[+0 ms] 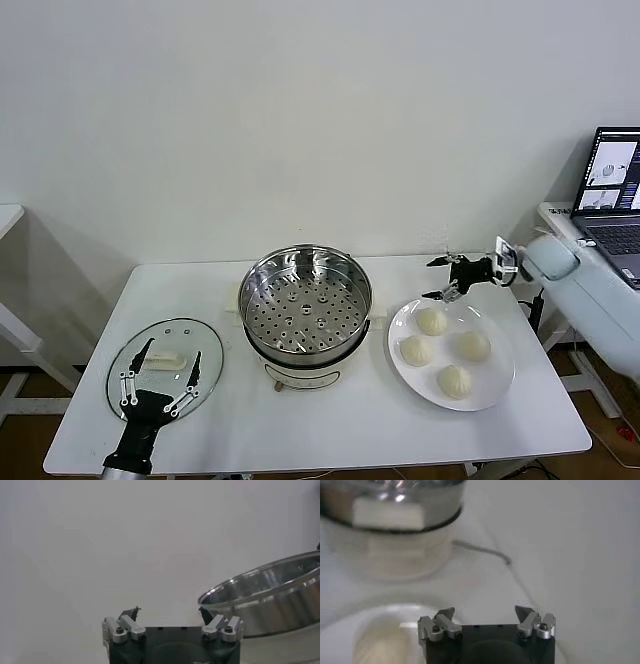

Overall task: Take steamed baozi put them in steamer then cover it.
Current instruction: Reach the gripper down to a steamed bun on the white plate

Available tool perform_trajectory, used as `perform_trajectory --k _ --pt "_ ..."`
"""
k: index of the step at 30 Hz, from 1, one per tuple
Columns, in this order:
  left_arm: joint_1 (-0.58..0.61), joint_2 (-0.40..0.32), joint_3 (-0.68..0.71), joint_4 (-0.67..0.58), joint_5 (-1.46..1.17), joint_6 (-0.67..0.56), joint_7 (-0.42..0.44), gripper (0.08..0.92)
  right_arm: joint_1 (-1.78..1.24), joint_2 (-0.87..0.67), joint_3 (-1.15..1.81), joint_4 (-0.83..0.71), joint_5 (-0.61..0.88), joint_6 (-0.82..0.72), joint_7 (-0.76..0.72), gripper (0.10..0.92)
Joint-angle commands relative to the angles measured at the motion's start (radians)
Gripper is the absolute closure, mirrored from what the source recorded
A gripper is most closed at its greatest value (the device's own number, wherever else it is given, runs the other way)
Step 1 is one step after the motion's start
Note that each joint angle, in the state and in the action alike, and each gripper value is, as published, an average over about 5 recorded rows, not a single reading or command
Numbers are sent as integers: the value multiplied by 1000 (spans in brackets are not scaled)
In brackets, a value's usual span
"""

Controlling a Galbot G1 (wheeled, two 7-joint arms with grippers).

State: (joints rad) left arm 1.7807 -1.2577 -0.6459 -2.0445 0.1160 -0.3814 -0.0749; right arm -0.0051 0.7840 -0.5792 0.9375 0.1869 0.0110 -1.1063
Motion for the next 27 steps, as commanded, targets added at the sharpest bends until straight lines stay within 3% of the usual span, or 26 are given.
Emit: perform_trajectory --k 1,27 --pt "3 -8 0 -2 4 2 -2 177 192 60 -284 -78 -170 -4 -155 203" --pt "-1 -13 0 15 11 -3 -11 177 103 188 -314 -183 -228 10 -52 203"
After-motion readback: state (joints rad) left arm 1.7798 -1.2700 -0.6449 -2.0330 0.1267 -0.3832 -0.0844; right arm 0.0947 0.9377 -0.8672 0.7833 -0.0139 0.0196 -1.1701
